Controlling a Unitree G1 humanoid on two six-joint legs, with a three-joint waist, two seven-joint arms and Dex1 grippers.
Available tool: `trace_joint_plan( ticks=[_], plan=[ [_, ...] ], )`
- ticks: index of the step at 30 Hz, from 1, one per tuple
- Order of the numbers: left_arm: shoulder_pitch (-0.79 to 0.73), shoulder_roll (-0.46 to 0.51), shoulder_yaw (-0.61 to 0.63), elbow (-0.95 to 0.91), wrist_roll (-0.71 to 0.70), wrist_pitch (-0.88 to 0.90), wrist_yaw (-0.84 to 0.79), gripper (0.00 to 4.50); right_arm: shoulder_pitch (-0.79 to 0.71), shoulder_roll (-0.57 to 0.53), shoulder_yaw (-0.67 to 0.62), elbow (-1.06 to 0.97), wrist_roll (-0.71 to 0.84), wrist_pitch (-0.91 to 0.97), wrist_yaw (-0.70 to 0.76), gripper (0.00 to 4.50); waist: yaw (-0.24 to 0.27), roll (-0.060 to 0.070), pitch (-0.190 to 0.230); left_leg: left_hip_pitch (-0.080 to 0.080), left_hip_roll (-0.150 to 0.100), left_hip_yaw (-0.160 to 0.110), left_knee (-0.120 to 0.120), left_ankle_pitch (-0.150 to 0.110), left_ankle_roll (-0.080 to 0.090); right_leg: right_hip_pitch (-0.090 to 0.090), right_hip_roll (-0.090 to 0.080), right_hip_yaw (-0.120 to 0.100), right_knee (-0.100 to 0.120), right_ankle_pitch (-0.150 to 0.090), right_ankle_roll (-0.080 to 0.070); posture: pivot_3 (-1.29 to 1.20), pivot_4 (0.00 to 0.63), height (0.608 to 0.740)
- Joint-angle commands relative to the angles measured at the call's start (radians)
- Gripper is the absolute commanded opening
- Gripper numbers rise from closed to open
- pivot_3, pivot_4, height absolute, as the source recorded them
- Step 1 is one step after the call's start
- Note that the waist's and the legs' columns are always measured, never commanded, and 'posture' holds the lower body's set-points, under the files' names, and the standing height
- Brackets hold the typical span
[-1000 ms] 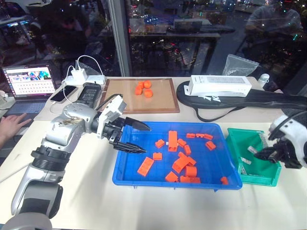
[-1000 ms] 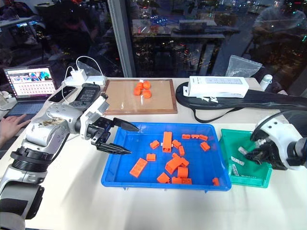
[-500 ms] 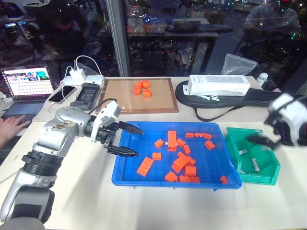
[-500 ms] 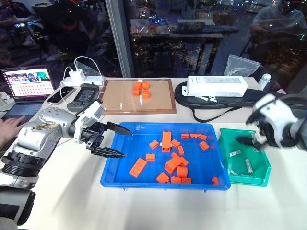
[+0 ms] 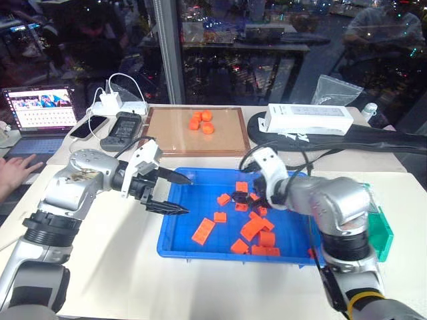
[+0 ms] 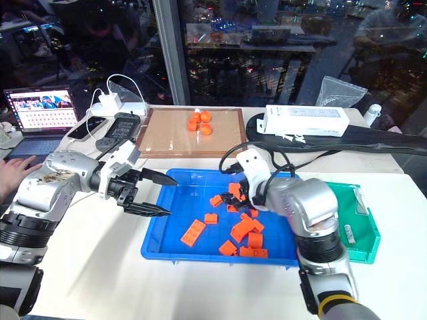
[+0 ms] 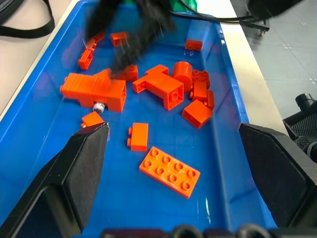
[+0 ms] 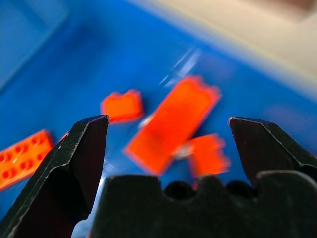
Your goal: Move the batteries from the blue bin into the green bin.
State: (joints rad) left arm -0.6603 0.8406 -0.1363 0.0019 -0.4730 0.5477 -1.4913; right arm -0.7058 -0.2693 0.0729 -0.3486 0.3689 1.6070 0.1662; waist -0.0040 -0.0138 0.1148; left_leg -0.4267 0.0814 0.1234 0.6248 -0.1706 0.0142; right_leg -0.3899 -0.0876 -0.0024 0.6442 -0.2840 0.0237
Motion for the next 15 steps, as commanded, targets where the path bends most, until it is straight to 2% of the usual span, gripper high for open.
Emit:
trace_joint_plan(
  ticks=[1, 9, 10, 12, 15],
  plan=[
    [0.010, 0.026, 0.042, -0.055, -0.019, 0.010, 0.009, 4.50, -0.045, 0.079, -0.065, 0.066, -0.055, 0.007, -0.106, 4.47, -0.003, 0.000, 0.000, 0.000, 0.000, 0.000, 0.000, 0.000, 0.000, 0.000, 0.000, 0.000, 0.000, 0.000, 0.000, 0.00, 0.150, 0.693],
    [0.031, 0.030, 0.054, -0.093, -0.026, 0.025, 0.028, 4.50, -0.079, 0.174, -0.054, 0.179, -0.126, -0.001, -0.160, 4.47, -0.011, 0.000, 0.000, 0.001, 0.001, -0.001, -0.001, 0.000, -0.001, 0.000, 0.001, -0.001, 0.002, 0.000, 0.000, 0.00, 0.150, 0.693],
    [0.031, 0.030, 0.055, -0.096, -0.026, 0.026, 0.030, 4.50, -0.078, 0.176, -0.043, 0.188, -0.134, -0.008, -0.160, 3.96, -0.011, 0.000, 0.000, 0.001, 0.001, -0.001, -0.001, 0.000, -0.001, 0.000, 0.001, -0.001, 0.002, 0.000, 0.000, 0.00, 0.150, 0.693],
    [0.029, 0.029, 0.055, -0.096, -0.026, 0.028, 0.032, 4.50, -0.078, 0.178, -0.035, 0.196, -0.143, -0.016, -0.159, 3.45, -0.011, 0.000, 0.000, 0.001, 0.001, -0.001, -0.001, 0.000, -0.001, 0.000, 0.001, -0.001, 0.002, 0.000, -0.001, 0.00, 0.150, 0.693],
    [0.025, 0.027, 0.053, -0.092, -0.024, 0.027, 0.034, 4.50, -0.082, 0.170, -0.027, 0.191, -0.150, -0.016, -0.149, 2.41, -0.011, 0.000, 0.000, 0.001, 0.001, -0.001, -0.001, 0.000, -0.001, 0.000, 0.001, -0.001, 0.002, 0.000, -0.001, 0.00, 0.150, 0.693]
  ],
)
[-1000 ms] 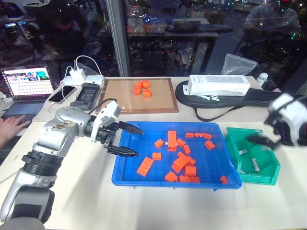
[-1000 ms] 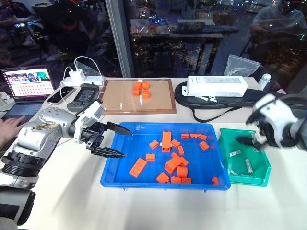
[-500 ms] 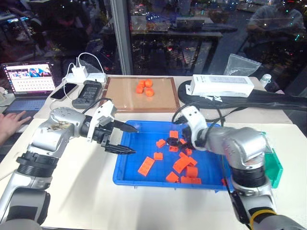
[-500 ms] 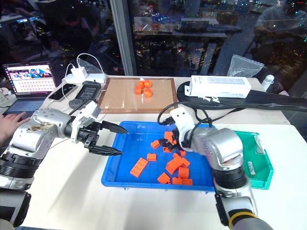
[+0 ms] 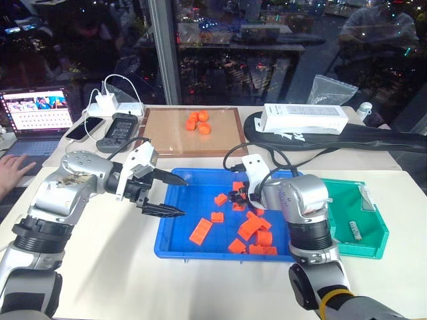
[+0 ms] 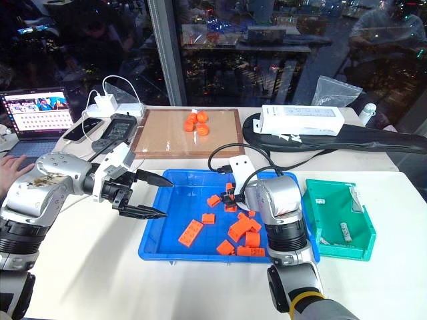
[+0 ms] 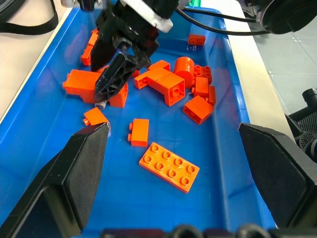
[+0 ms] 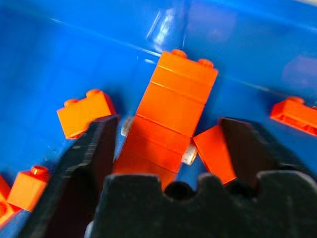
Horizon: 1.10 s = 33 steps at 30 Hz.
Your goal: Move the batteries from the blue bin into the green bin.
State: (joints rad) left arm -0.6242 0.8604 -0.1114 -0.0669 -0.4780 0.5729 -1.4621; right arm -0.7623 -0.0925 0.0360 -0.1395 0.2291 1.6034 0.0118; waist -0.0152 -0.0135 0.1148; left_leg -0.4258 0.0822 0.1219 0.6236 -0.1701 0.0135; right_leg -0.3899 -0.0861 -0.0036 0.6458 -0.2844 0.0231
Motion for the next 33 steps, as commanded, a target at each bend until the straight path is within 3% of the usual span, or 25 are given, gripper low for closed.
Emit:
trace_joint_plan(
  ticks=[1, 3, 5, 9, 14, 17, 19, 20, 25, 30, 33],
  plan=[
    [-0.012, 0.006, 0.027, -0.021, -0.018, 0.001, 0.006, 4.50, -0.028, -0.009, 0.009, -0.023, -0.011, -0.008, 0.009, 2.03, 0.000, 0.000, 0.000, 0.000, 0.000, 0.000, 0.000, 0.000, 0.000, 0.000, 0.000, 0.000, 0.000, 0.000, 0.000, 0.00, 0.150, 0.693],
    [-0.016, 0.002, 0.024, -0.017, -0.018, 0.001, 0.005, 4.50, -0.041, -0.023, 0.005, -0.043, -0.009, 0.005, 0.021, 1.45, 0.000, 0.000, 0.000, 0.000, 0.000, 0.000, 0.000, 0.000, 0.000, 0.000, 0.000, 0.000, 0.000, 0.000, 0.000, 0.00, 0.150, 0.693],
    [-0.020, -0.003, 0.020, -0.012, -0.016, -0.001, 0.006, 4.50, -0.053, -0.062, 0.010, -0.075, 0.005, 0.011, 0.039, 1.45, 0.000, 0.000, 0.000, 0.000, 0.000, 0.000, 0.000, 0.000, 0.000, 0.000, 0.000, 0.000, 0.000, 0.000, 0.000, 0.00, 0.150, 0.693],
    [-0.035, -0.015, 0.011, 0.006, -0.007, -0.009, 0.003, 4.50, -0.061, -0.252, 0.053, -0.176, 0.145, 0.011, 0.140, 1.45, 0.003, 0.001, 0.000, 0.000, -0.001, -0.001, 0.000, 0.000, 0.000, -0.001, -0.001, -0.002, -0.002, 0.000, 0.000, 0.00, 0.150, 0.693],
    [-0.050, -0.040, -0.002, 0.023, 0.000, -0.019, -0.002, 4.50, 0.012, -0.585, 0.142, -0.334, 0.305, 0.011, 0.286, 1.45, 0.006, 0.000, 0.001, -0.001, -0.001, -0.001, -0.002, 0.000, 0.000, 0.000, -0.002, -0.003, -0.004, 0.000, -0.001, 0.00, 0.150, 0.693],
    [-0.061, -0.053, -0.014, 0.029, -0.004, -0.014, -0.013, 4.50, 0.075, -0.691, 0.143, -0.364, 0.368, 0.011, 0.321, 1.45, 0.005, 0.000, 0.001, 0.000, -0.001, -0.002, -0.004, 0.000, 0.000, 0.001, -0.003, -0.005, -0.007, -0.001, -0.001, 0.00, 0.150, 0.693],
    [-0.068, -0.058, -0.020, 0.034, -0.001, -0.017, -0.017, 4.50, 0.101, -0.699, 0.128, -0.380, 0.397, 0.011, 0.317, 2.45, 0.001, -0.001, 0.001, 0.000, -0.002, -0.002, -0.006, 0.000, 0.000, 0.002, -0.004, -0.004, -0.006, -0.001, -0.001, 0.00, 0.150, 0.693],
    [-0.073, -0.059, -0.021, 0.038, 0.001, -0.018, -0.019, 4.50, 0.104, -0.703, 0.128, -0.388, 0.410, 0.011, 0.316, 2.64, -0.001, -0.001, 0.001, 0.000, -0.002, -0.002, -0.006, 0.000, 0.000, 0.001, -0.003, -0.004, -0.006, -0.001, -0.001, 0.00, 0.150, 0.693],
    [-0.084, -0.059, -0.025, 0.050, 0.007, -0.022, -0.029, 4.50, 0.053, -0.671, 0.131, -0.424, 0.363, -0.044, 0.292, 4.44, -0.001, -0.001, 0.001, 0.001, -0.002, -0.005, -0.006, 0.000, 0.000, 0.000, 0.000, -0.001, -0.005, -0.001, -0.002, 0.00, 0.150, 0.693],
    [-0.084, -0.056, -0.024, 0.043, 0.006, -0.017, -0.031, 4.50, 0.071, -0.658, 0.206, -0.411, 0.292, -0.389, 0.419, 4.48, 0.003, -0.001, 0.001, 0.001, -0.002, -0.005, -0.006, 0.000, 0.000, 0.000, 0.000, -0.001, -0.005, -0.003, 0.001, 0.00, 0.150, 0.693],
    [-0.083, -0.052, -0.020, 0.036, 0.004, -0.011, -0.027, 4.50, 0.051, -0.570, 0.199, -0.312, 0.360, -0.381, 0.496, 4.48, 0.004, -0.002, 0.001, 0.001, -0.002, -0.005, -0.006, 0.000, 0.000, 0.001, 0.000, -0.001, -0.006, -0.003, 0.001, 0.00, 0.150, 0.693]
  ],
)
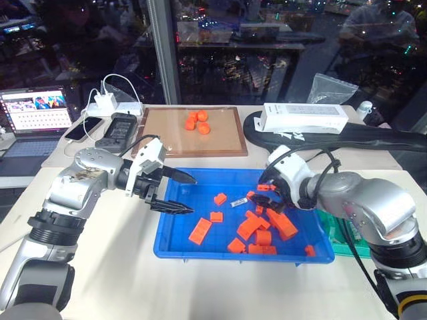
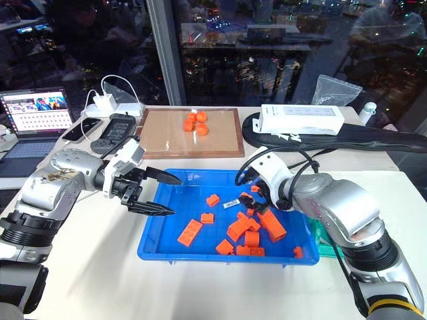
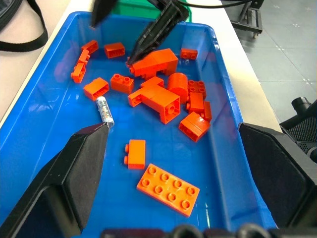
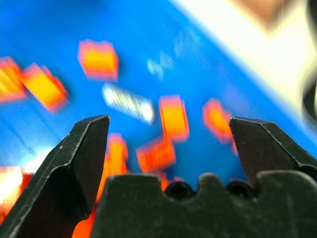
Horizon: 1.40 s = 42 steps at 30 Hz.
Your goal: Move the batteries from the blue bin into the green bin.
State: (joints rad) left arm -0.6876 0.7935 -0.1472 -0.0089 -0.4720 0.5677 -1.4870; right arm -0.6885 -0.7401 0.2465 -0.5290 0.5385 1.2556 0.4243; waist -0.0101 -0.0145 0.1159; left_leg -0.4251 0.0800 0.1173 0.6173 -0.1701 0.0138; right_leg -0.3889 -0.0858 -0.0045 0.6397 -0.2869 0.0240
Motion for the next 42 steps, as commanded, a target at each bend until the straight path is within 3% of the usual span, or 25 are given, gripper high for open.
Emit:
trace_joint_plan(
  ticks=[1, 8, 16, 21, 24, 34, 38, 42],
  plan=[
    [-0.017, 0.018, 0.017, -0.025, -0.003, -0.004, -0.001, 4.50, -0.033, 0.100, -0.009, 0.107, 0.056, -0.031, 0.099, 4.48, -0.001, -0.002, 0.000, 0.001, 0.000, 0.000, 0.000, 0.000, 0.000, 0.000, 0.000, 0.000, 0.000, 0.000, 0.000, 0.00, 0.150, 0.693],
    [-0.006, 0.033, 0.026, -0.036, -0.007, 0.006, 0.009, 4.50, -0.096, 0.136, 0.117, 0.323, -0.062, -0.172, 0.210, 4.48, -0.001, -0.002, 0.000, 0.000, 0.000, 0.000, 0.001, 0.000, 0.000, 0.000, 0.000, 0.000, 0.002, 0.001, -0.002, 0.00, 0.150, 0.693],
    [0.017, 0.048, 0.037, -0.062, -0.017, 0.020, 0.027, 4.50, -0.102, 0.083, 0.307, 0.506, -0.284, -0.365, 0.344, 4.48, -0.001, -0.002, 0.000, 0.000, 0.001, 0.001, 0.001, 0.000, 0.000, 0.000, 0.000, 0.000, 0.002, 0.001, -0.003, 0.00, 0.150, 0.693],
    [0.027, 0.057, 0.047, -0.071, -0.022, 0.023, 0.026, 4.50, -0.082, 0.104, 0.315, 0.551, -0.332, -0.406, 0.382, 4.48, -0.002, -0.002, 0.000, 0.000, 0.001, 0.001, 0.001, 0.000, 0.000, 0.000, 0.001, 0.000, 0.002, 0.001, -0.003, 0.00, 0.150, 0.693],
    [0.038, 0.068, 0.046, -0.072, -0.011, 0.006, 0.019, 4.50, -0.070, 0.114, 0.305, 0.556, -0.349, -0.414, 0.394, 3.82, -0.002, -0.002, 0.000, 0.001, 0.001, 0.001, 0.001, 0.000, 0.000, 0.000, 0.001, 0.000, 0.003, 0.001, -0.003, 0.00, 0.150, 0.693],
    [0.031, 0.060, 0.037, -0.061, -0.010, -0.006, 0.019, 4.50, -0.035, 0.090, 0.189, 0.460, -0.313, -0.358, 0.427, 0.37, 0.002, -0.002, 0.000, 0.001, 0.001, 0.002, 0.002, 0.001, -0.001, 0.000, 0.001, 0.000, 0.003, 0.001, -0.003, 0.00, 0.150, 0.693],
    [0.016, 0.045, 0.023, -0.041, -0.004, -0.019, 0.013, 4.50, -0.026, 0.052, -0.016, 0.350, -0.178, -0.216, 0.449, 0.24, 0.006, -0.002, 0.000, 0.000, 0.001, 0.001, 0.002, 0.001, -0.001, 0.000, 0.001, 0.000, 0.004, 0.001, -0.003, 0.00, 0.150, 0.693],
    [-0.005, 0.021, 0.006, -0.015, 0.002, -0.032, -0.002, 4.50, -0.001, -0.127, -0.225, 0.292, -0.120, -0.113, 0.470, 0.24, 0.020, -0.001, 0.000, 0.000, 0.001, 0.001, 0.003, 0.000, -0.001, 0.000, 0.000, -0.001, 0.003, 0.002, -0.003, 0.00, 0.150, 0.693]
  ],
)
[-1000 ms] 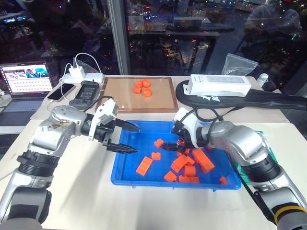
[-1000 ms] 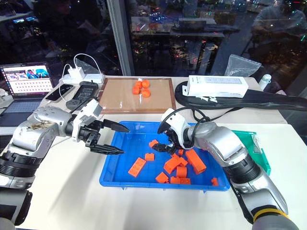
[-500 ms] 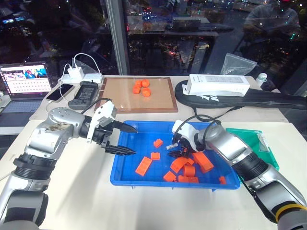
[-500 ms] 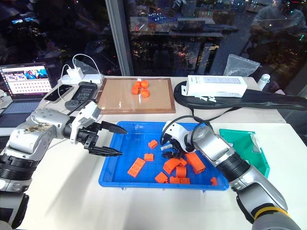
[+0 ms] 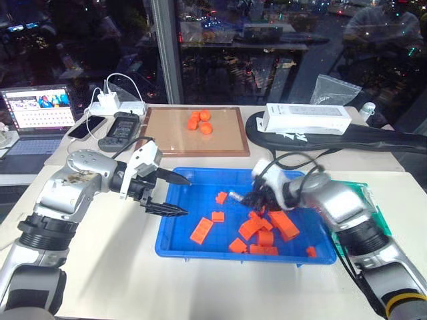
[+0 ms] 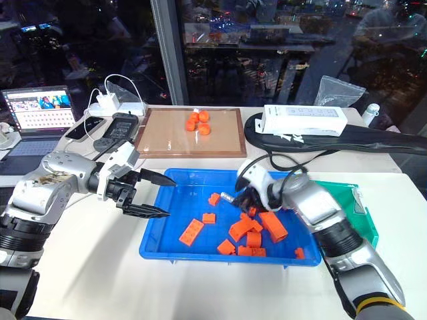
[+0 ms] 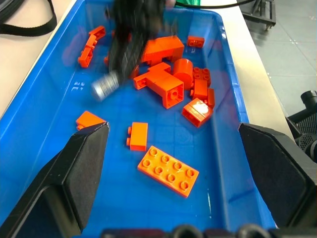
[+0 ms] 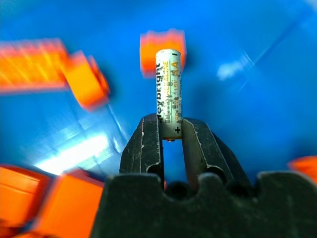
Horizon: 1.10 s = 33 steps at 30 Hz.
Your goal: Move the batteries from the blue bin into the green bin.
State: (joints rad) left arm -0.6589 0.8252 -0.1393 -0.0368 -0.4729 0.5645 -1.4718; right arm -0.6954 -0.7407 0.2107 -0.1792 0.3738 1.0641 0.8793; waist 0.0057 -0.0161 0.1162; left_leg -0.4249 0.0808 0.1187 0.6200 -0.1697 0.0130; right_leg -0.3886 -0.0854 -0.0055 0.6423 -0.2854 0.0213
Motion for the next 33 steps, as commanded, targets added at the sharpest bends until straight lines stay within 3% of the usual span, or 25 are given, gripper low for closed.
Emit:
trace_joint_plan(
  ticks=[1, 6, 13, 15, 22, 25, 30, 31, 33],
  plan=[
    [-0.041, -0.019, -0.009, 0.023, 0.008, -0.035, -0.021, 4.50, 0.018, -0.183, -0.240, -0.059, 0.048, 0.096, 0.019, 0.24, 0.008, 0.000, 0.000, 0.000, 0.000, 0.000, 0.000, 0.000, 0.000, 0.000, -0.001, 0.000, -0.001, 0.000, 0.000, 0.00, 0.150, 0.693],
    [-0.077, -0.067, -0.037, 0.067, 0.018, -0.057, -0.034, 4.50, 0.205, -0.452, -0.451, -0.045, 0.029, 0.125, 0.045, 0.24, 0.020, 0.001, 0.000, 0.000, -0.002, 0.003, -0.001, 0.000, 0.000, -0.001, -0.006, -0.005, -0.004, -0.003, -0.004, 0.00, 0.150, 0.693],
    [-0.087, -0.090, -0.045, 0.091, 0.031, -0.070, -0.047, 4.50, 0.512, -0.546, -0.588, -0.068, -0.009, 0.111, 0.041, 0.24, -0.002, 0.001, 0.000, 0.001, -0.002, 0.000, -0.002, 0.000, 0.000, 0.002, -0.004, 0.000, -0.002, 0.000, 0.001, 0.00, 0.150, 0.693],
    [-0.088, -0.094, -0.042, 0.090, 0.021, -0.066, -0.050, 4.50, 0.561, -0.516, -0.605, -0.079, -0.001, 0.107, 0.024, 1.24, -0.002, 0.002, 0.000, 0.002, -0.002, -0.001, -0.002, 0.000, 0.000, 0.002, -0.003, -0.001, -0.002, -0.001, 0.002, 0.00, 0.150, 0.693],
    [-0.079, -0.092, -0.021, 0.070, 0.015, -0.048, -0.011, 4.50, 0.551, -0.467, -0.625, -0.078, 0.031, 0.107, -0.001, 3.51, -0.004, 0.002, 0.003, 0.001, -0.004, -0.002, 0.001, 0.000, 0.000, 0.002, -0.003, 0.002, -0.001, -0.003, 0.007, 0.00, 0.150, 0.693],
    [-0.102, -0.140, 0.006, 0.127, 0.068, -0.111, 0.109, 4.50, 0.526, -0.485, -0.648, -0.053, 0.039, 0.087, 0.012, 4.47, -0.001, 0.002, 0.003, 0.001, -0.004, -0.002, 0.002, 0.000, 0.000, 0.002, -0.003, 0.002, -0.001, -0.003, 0.008, 0.00, 0.150, 0.693],
    [-0.113, -0.199, 0.073, 0.187, 0.155, -0.222, 0.326, 4.50, 0.526, -0.434, -0.802, -0.060, 0.052, -0.133, 0.072, 4.47, 0.007, 0.002, 0.003, 0.000, -0.005, -0.003, 0.003, 0.000, 0.000, 0.002, -0.004, 0.003, -0.001, -0.003, 0.009, 0.00, 0.150, 0.693],
    [-0.111, -0.207, 0.088, 0.190, 0.162, -0.223, 0.366, 4.50, 0.539, -0.403, -0.836, -0.078, 0.044, -0.199, 0.069, 4.47, 0.007, 0.002, 0.002, 0.000, -0.006, -0.003, 0.003, 0.000, 0.000, 0.002, -0.004, 0.003, -0.001, -0.003, 0.009, 0.00, 0.150, 0.693],
    [-0.092, -0.220, 0.132, 0.183, 0.149, -0.217, 0.423, 4.50, 0.554, -0.291, -0.948, -0.129, 0.160, -0.141, 0.077, 4.47, 0.008, 0.000, 0.001, 0.000, -0.006, -0.004, 0.003, 0.000, 0.000, 0.003, -0.004, 0.002, -0.001, -0.003, 0.009, 0.00, 0.150, 0.693]
  ],
)
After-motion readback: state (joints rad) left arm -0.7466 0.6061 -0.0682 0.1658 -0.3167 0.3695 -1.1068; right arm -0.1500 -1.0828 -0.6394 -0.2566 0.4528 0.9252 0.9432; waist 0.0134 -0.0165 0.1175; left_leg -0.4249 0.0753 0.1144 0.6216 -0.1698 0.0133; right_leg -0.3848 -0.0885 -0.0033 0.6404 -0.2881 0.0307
